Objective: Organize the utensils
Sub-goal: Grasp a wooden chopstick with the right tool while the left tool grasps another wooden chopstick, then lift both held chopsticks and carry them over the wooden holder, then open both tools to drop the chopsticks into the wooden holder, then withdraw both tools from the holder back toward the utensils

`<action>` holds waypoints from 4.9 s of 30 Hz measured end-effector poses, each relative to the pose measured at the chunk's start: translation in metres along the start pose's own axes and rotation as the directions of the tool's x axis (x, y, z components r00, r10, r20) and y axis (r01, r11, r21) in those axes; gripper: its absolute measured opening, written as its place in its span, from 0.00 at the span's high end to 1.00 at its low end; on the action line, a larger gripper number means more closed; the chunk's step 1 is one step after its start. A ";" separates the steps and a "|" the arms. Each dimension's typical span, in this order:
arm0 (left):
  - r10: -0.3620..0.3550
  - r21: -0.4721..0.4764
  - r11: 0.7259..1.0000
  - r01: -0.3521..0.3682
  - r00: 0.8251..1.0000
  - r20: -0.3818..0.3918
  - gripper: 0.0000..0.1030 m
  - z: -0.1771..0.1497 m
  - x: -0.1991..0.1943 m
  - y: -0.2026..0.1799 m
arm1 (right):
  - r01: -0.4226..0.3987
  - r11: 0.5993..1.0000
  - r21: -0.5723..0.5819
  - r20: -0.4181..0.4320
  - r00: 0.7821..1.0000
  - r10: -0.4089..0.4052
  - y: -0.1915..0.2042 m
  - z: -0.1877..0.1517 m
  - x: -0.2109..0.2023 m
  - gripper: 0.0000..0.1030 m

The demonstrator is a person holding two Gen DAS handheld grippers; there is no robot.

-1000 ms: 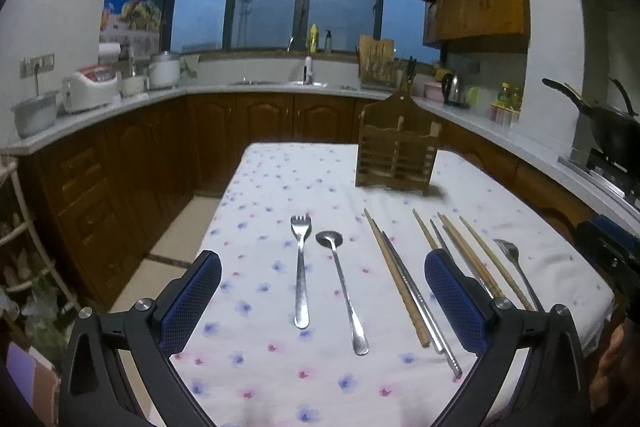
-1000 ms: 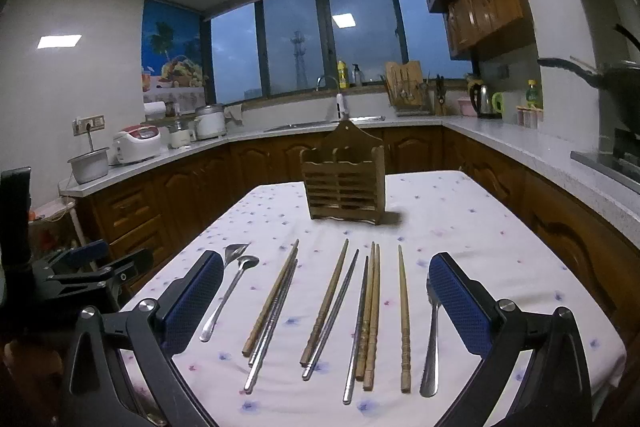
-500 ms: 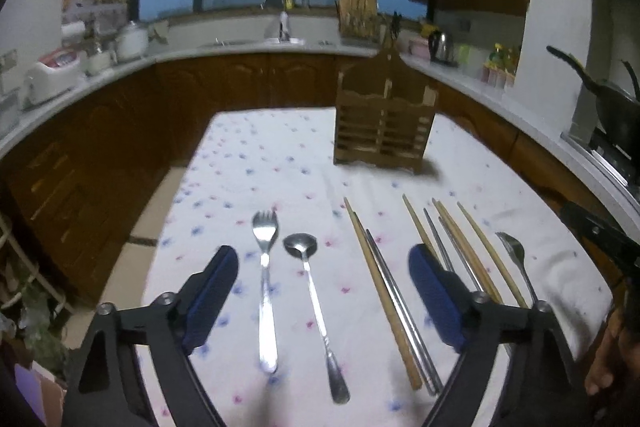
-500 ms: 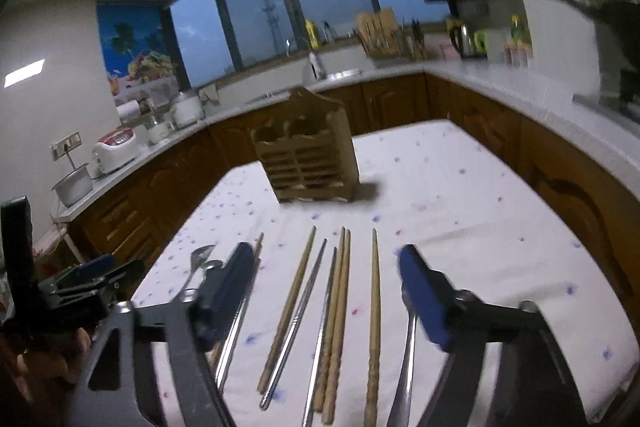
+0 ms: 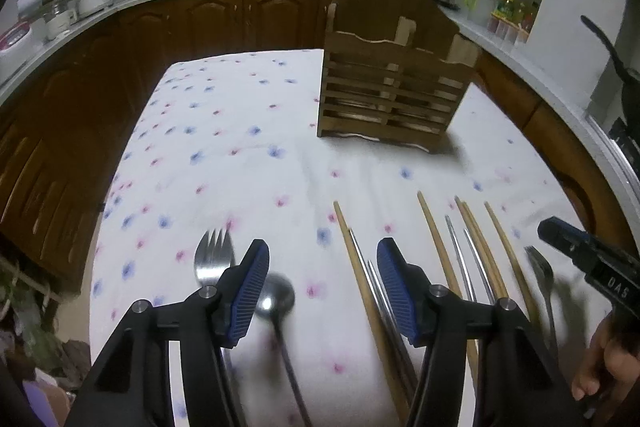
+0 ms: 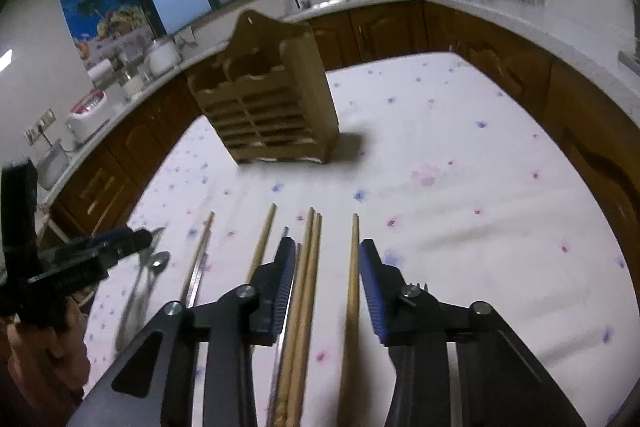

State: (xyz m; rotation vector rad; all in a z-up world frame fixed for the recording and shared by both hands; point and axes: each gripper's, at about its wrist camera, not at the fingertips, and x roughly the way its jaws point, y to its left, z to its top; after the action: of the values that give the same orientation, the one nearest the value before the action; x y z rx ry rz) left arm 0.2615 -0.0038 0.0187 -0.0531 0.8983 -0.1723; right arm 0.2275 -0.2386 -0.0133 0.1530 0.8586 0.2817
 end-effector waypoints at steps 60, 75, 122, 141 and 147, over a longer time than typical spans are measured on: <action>-0.190 0.105 0.981 0.162 0.908 0.374 0.98 0.035 -0.150 0.026 | -0.075 0.991 -0.108 0.296 0.949 0.104 0.051 0.121 -0.083 0.96; -0.160 0.090 0.987 0.133 0.773 0.614 0.98 0.107 -0.156 0.021 | -0.048 0.996 -0.076 0.500 0.863 0.080 0.064 0.209 -0.091 0.96; -0.024 -0.144 0.984 0.105 0.878 0.477 0.23 0.129 -0.003 0.032 | -0.139 0.984 0.110 0.402 0.912 0.084 -0.002 0.191 0.016 0.20; 0.002 -0.204 0.977 0.068 0.945 0.326 0.10 0.003 -0.096 0.052 | -0.106 0.994 0.036 0.334 0.938 0.088 0.016 0.060 -0.071 0.03; 0.014 -0.190 0.981 0.042 0.958 0.285 0.10 -0.024 -0.108 0.052 | -0.055 0.998 0.009 0.323 0.945 0.049 0.021 0.025 -0.083 0.03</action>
State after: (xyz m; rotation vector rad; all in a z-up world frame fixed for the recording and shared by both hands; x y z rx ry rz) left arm 0.1835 0.0668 0.0816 -0.2608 0.6235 -0.0862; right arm 0.1912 -0.2445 0.0679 0.2323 0.5322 0.2891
